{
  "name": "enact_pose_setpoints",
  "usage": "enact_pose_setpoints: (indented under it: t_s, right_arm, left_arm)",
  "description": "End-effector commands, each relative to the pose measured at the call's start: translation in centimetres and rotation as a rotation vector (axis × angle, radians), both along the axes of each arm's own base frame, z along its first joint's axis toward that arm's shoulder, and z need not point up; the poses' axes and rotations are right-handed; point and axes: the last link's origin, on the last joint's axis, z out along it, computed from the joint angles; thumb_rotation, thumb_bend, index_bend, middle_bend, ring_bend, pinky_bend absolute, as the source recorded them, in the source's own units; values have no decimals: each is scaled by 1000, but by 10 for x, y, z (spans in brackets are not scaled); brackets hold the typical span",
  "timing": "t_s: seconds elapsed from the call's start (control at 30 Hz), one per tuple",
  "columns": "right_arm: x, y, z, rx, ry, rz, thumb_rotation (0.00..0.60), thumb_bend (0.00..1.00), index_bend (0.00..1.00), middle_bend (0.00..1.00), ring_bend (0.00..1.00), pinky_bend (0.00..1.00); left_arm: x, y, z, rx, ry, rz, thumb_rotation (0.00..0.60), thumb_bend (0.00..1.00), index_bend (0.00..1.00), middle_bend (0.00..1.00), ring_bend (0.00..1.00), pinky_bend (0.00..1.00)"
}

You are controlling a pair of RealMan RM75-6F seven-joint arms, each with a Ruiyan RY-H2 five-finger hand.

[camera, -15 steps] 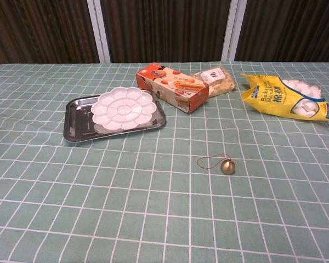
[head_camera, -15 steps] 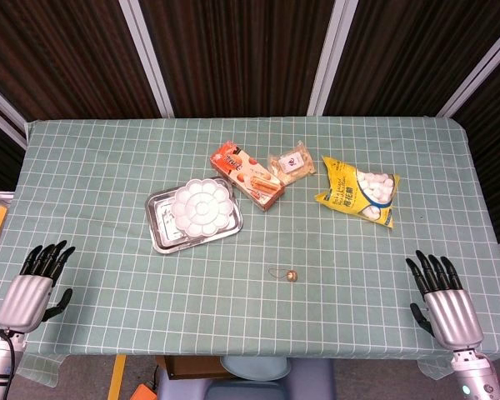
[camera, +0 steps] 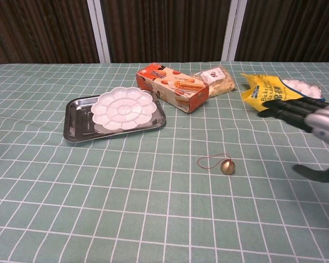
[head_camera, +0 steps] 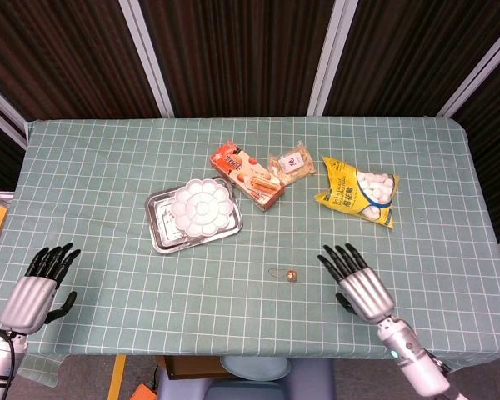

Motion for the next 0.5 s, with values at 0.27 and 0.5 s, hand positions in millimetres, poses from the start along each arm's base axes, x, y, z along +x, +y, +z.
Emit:
enact_pose_setpoints:
  t_s: [0.27,0.5]
  right_arm:
    - [41,-47,-59,38,30,52,600,434,503,45,0,0]
    - [40,-50,-69,47,43,41,600,435,542,59,0,0]
  left_arm:
    - [-5,-1,6,9,-6,17,600,416,0,0,0,29]
    - [-6,0,9,15,-14,21,600,416,0,0,0,29]
